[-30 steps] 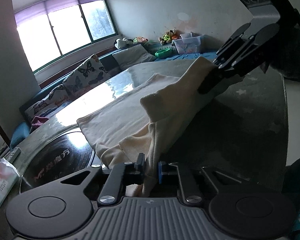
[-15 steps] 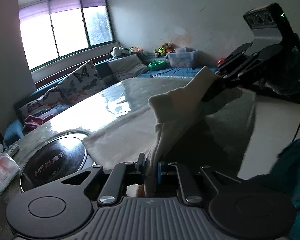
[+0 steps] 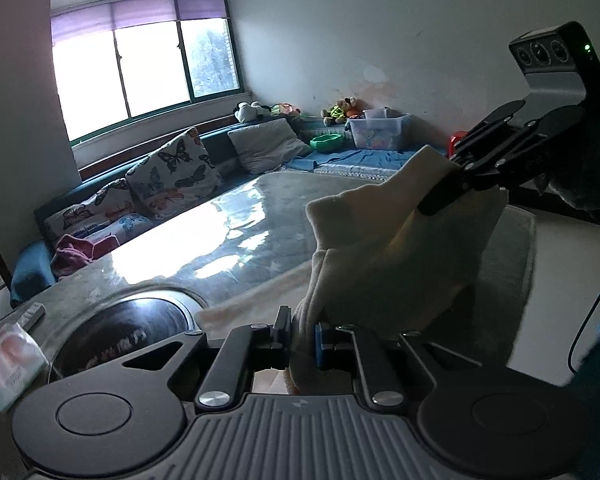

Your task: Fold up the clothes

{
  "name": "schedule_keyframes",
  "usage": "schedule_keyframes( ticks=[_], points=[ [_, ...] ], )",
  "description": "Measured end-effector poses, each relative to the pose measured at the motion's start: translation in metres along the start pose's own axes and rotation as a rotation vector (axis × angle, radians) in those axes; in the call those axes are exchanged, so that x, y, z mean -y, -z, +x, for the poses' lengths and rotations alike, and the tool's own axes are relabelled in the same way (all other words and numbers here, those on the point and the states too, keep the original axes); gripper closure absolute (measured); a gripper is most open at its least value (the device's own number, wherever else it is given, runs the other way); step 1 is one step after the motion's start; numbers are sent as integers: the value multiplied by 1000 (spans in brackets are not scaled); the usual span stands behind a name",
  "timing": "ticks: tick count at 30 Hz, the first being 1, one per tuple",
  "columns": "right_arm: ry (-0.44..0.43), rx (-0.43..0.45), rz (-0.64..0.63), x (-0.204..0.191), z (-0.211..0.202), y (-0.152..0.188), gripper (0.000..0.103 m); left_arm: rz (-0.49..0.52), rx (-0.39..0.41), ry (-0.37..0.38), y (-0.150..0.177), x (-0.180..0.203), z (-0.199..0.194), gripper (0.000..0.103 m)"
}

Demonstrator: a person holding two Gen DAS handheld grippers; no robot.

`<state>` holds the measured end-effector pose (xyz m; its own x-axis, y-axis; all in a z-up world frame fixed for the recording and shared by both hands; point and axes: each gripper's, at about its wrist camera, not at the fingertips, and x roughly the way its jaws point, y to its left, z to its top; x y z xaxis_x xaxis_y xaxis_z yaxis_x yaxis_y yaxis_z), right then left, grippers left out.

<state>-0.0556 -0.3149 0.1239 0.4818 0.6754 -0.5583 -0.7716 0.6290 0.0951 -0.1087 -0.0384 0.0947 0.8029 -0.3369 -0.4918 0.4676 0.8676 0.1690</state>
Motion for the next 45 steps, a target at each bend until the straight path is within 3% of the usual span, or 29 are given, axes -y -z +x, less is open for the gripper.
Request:
schedule_keyframes(
  ticks=[6, 15, 20, 22, 26, 29, 36, 40, 45],
  points=[
    [35, -20, 21, 30, 35, -12, 93, -18, -28, -17, -13, -23, 47, 91],
    [87, -49, 55, 76, 86, -28, 93, -87, -136, -51, -8, -51, 134, 91],
    [135, -67, 146, 92, 112, -13, 88, -126, -169, -83, -7, -63, 154, 87],
    [156, -68, 172, 98, 120, -9, 83, -143, -187, -98, -5, -66, 158, 78],
    [208, -47, 192, 102, 117, -4, 77, -157, -192, -116, -4, -72, 157, 76],
    [262, -33, 199, 106, 111, -5, 76, -173, -200, -156, -4, -74, 155, 62],
    [251, 5, 184, 92, 102, -14, 76, -241, -187, -273, -4, -93, 143, 63],
    [185, -13, 167, 79, 116, -19, 77, -267, -148, -241, -11, -86, 130, 66],
    [156, -78, 154, 69, 147, -20, 77, -283, -134, -136, -19, -72, 134, 72]
  ],
)
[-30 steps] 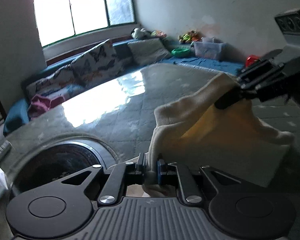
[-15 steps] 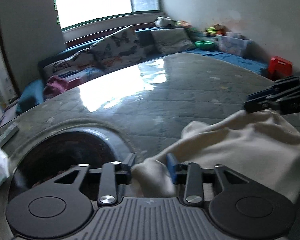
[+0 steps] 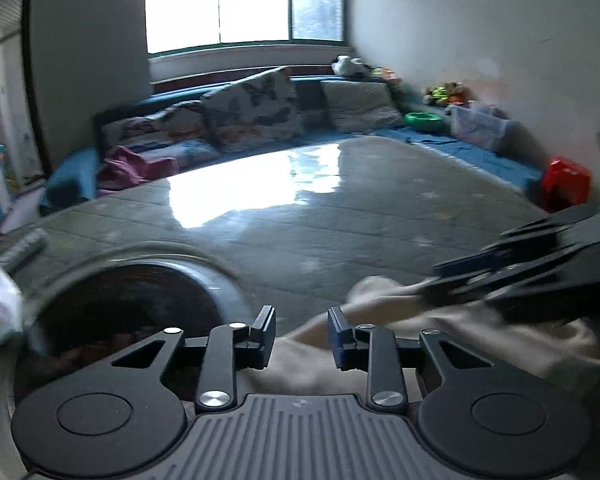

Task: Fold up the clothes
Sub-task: 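Lower the folded hem onto the sweatshirt and open both grippers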

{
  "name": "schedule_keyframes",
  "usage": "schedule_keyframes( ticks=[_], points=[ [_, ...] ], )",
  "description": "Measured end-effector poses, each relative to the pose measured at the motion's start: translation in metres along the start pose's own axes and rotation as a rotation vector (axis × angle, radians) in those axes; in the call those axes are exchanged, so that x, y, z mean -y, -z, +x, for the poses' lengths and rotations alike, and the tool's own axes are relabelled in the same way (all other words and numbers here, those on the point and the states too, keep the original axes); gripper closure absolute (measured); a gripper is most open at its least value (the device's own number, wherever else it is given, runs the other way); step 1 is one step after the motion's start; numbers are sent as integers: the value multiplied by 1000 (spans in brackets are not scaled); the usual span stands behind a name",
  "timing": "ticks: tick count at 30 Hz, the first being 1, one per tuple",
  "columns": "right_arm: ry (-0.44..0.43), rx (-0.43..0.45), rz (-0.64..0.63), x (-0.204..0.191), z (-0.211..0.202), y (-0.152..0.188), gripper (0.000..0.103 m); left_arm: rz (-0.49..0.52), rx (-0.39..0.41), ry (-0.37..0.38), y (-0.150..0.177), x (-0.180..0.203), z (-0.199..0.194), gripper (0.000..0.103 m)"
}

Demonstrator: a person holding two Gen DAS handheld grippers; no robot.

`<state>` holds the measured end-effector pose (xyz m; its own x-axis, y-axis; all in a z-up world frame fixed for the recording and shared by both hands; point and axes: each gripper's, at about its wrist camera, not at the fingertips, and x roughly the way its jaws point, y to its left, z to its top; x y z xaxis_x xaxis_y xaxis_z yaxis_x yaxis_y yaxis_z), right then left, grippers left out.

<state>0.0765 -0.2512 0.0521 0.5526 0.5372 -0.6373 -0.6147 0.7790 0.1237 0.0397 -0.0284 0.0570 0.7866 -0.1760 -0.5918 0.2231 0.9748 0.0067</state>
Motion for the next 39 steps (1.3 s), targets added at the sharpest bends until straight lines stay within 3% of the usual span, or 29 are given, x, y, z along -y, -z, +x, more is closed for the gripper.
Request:
schedule_keyframes(
  ticks=[5, 13, 20, 27, 34, 39],
  points=[
    [13, -19, -20, -3, 9, 2, 77, -4, -14, 44, -4, 14, 11, 72],
    [132, 57, 44, 34, -58, 16, 77, -9, -36, 86, -6, 26, 26, 72],
    [159, 32, 116, 50, -90, 48, 77, -9, -51, 76, -1, 31, 33, 72],
    [141, 37, 164, 55, -79, 59, 78, -13, -17, 57, 3, 39, 12, 71],
    [139, 50, 218, 61, -67, 67, 86, 12, 2, 63, 18, 55, -5, 71],
    [179, 76, 209, 57, -65, 70, 99, 10, -3, 62, 23, 59, -5, 71]
  ],
)
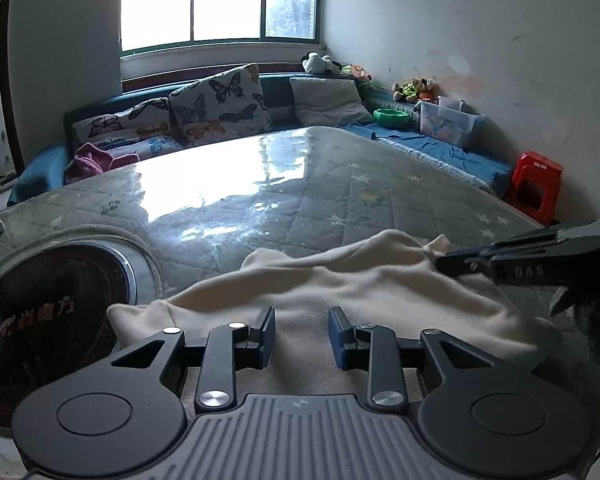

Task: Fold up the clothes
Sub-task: 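Lower the folded hem onto the sweatshirt and open both grippers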

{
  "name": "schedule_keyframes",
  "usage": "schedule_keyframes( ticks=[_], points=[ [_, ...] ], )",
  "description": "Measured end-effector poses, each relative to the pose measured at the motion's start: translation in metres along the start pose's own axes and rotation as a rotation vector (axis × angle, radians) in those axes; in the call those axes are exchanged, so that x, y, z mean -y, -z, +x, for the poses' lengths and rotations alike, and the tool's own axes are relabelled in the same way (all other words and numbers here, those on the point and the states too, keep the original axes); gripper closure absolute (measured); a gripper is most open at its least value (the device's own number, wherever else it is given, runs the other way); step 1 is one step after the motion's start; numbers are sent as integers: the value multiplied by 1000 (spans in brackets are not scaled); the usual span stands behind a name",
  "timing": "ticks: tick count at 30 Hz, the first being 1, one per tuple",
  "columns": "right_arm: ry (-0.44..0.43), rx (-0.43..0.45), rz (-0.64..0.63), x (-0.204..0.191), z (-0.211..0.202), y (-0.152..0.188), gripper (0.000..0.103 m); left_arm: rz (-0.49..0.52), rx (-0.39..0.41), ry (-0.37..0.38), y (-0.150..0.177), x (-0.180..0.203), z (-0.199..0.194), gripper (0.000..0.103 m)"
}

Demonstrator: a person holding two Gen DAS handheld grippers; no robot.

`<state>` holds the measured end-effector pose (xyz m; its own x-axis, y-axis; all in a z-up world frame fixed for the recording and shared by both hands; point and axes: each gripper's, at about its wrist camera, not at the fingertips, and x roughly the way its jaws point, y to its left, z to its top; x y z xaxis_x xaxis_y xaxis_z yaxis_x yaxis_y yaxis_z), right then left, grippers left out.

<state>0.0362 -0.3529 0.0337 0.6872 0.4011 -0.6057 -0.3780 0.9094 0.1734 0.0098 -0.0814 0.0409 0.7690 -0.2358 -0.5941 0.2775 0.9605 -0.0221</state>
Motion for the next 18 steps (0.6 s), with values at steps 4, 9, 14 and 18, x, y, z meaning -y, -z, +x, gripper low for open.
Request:
schedule_keyframes(
  ticks=[4, 9, 14, 18],
  points=[
    [92, 74, -110, -18, -18, -5, 100, -3, -6, -3, 4, -2, 1, 70],
    [143, 41, -167, -26, -6, -1, 100, -2, -6, -5, 8, -2, 3, 70],
    [81, 53, -145, -30, -4, -9, 97, -18, 0, 0, 5, -8, -3, 70],
    [31, 63, -127, -33, -2, -16, 97, -62, 6, -10, 1, -18, -5, 70]
  ],
)
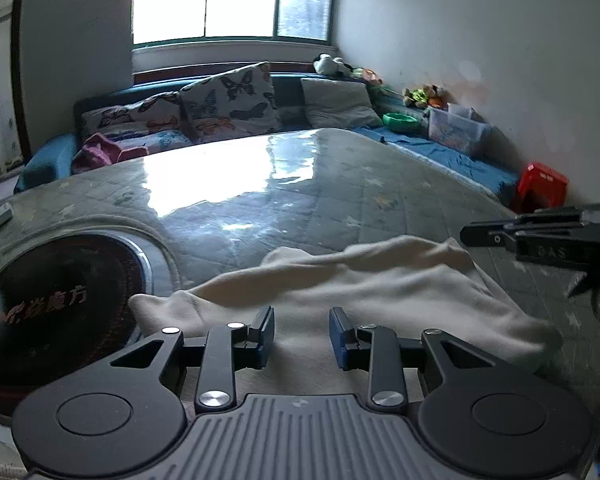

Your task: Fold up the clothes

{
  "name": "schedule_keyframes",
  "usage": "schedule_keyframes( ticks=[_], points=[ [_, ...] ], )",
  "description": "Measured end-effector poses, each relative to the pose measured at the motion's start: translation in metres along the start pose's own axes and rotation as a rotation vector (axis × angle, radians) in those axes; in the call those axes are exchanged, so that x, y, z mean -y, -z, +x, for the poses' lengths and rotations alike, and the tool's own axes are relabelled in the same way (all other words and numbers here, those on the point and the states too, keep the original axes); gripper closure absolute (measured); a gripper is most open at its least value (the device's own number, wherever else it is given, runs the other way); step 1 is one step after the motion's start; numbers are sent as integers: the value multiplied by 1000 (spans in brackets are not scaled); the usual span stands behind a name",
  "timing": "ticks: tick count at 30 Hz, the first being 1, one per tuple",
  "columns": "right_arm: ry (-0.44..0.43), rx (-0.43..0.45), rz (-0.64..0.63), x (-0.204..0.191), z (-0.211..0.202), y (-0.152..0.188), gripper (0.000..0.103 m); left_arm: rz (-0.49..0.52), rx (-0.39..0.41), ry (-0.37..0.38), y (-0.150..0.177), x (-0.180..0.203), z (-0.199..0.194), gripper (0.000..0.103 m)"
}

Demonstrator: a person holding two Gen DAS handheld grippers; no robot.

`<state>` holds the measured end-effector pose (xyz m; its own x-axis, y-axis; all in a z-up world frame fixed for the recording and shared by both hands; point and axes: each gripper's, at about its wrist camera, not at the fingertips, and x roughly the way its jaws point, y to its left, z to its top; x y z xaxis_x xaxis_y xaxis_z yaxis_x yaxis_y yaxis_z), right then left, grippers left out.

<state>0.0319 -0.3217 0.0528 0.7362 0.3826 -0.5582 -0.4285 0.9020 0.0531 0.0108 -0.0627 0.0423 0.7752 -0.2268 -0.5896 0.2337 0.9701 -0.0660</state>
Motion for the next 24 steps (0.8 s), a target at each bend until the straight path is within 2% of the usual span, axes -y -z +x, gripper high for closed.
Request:
schedule_keyframes(
  ticks=[6, 13, 16, 19, 24],
  points=[
    [-66, -13, -3, -12, 20, -7, 96, -45, 2, -59, -2, -22, 0, 69],
    [-33, -58, 8, -6, 33, -5, 96, -116, -13, -98, 1, -51, 4, 68],
    [-27, -48, 9, -5, 28, -9, 95, -123, -7, -95, -3, -51, 3, 68],
    [-65, -31, -6, -14, 25, -17, 95, -107, 8, -68, -12, -43, 4, 68],
    [-89, -54, -44, -27, 42, -21, 95, -63, 12, -22, -28, -24, 18, 68]
  ],
)
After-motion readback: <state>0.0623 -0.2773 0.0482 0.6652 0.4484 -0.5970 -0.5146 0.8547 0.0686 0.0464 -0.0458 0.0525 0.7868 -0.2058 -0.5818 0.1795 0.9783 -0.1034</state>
